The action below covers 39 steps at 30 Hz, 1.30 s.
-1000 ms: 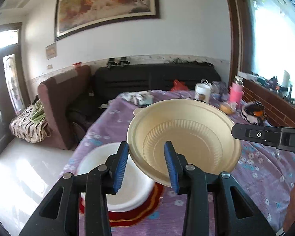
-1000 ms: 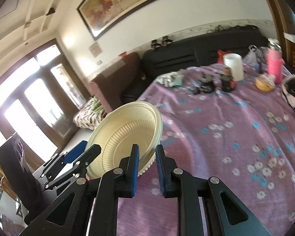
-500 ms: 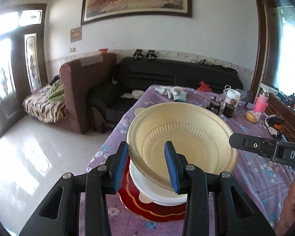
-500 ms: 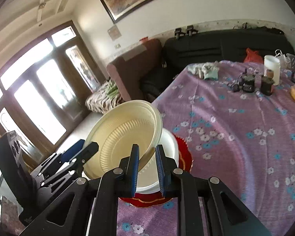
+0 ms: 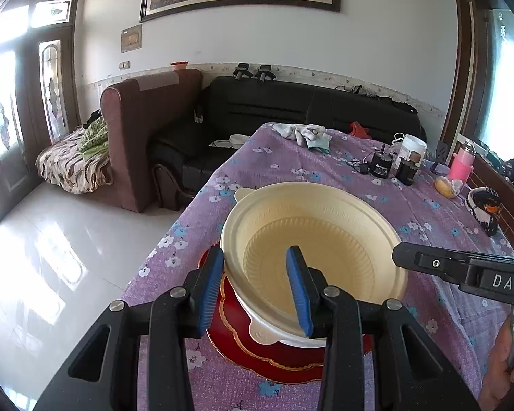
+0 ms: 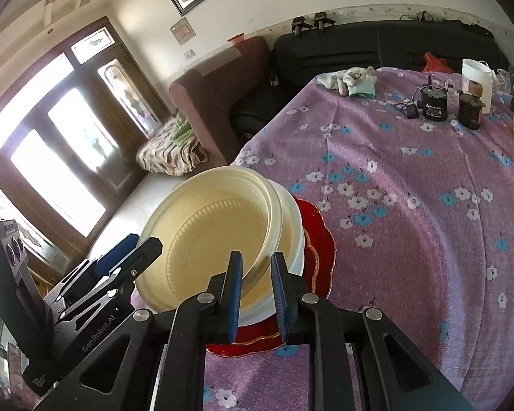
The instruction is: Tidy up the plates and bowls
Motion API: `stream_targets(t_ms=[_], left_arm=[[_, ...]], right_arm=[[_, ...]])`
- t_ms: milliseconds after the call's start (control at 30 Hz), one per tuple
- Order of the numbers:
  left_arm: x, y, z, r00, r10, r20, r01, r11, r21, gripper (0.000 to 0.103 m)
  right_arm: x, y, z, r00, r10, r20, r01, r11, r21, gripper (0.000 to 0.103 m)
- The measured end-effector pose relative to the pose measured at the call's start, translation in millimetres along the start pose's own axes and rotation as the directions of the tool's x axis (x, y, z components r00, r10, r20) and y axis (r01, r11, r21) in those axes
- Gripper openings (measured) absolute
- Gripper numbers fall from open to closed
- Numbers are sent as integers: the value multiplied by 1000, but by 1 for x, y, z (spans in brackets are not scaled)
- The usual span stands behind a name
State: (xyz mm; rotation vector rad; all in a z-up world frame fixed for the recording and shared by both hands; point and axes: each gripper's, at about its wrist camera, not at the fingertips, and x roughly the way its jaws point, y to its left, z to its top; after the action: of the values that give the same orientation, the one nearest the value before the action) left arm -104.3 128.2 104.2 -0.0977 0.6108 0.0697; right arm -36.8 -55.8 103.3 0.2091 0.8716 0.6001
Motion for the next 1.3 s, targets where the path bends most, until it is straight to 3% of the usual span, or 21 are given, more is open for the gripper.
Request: stream_targets(t_ms=[600,767,900,1100,1300], left_arm=[[2,-5,-6,1000,6,-5,-6,1000,10,38],[-1,-6,-6,1000,11,4,-11,1000,8,49],[-8,-7,-3,1000,10,16,-10,1000,7,50],[-20,18,3,998,-56,4,56,996,-72,55],[-21,47,-2,1000,-1,-21,-1,994,-109,56]], right_arm=[[0,-1,-5,1000,9,-12,-9,1000,2,21],[-6,-3,-6,1000,24,-7,-24,1000,6,21],[-15,-6,-8,999,36,12,-36,999,15,21],[-26,-24,-11,999,31,31,-33,998,55,21],[-26,-48,-18,1000,22,22,-24,994,110,21]])
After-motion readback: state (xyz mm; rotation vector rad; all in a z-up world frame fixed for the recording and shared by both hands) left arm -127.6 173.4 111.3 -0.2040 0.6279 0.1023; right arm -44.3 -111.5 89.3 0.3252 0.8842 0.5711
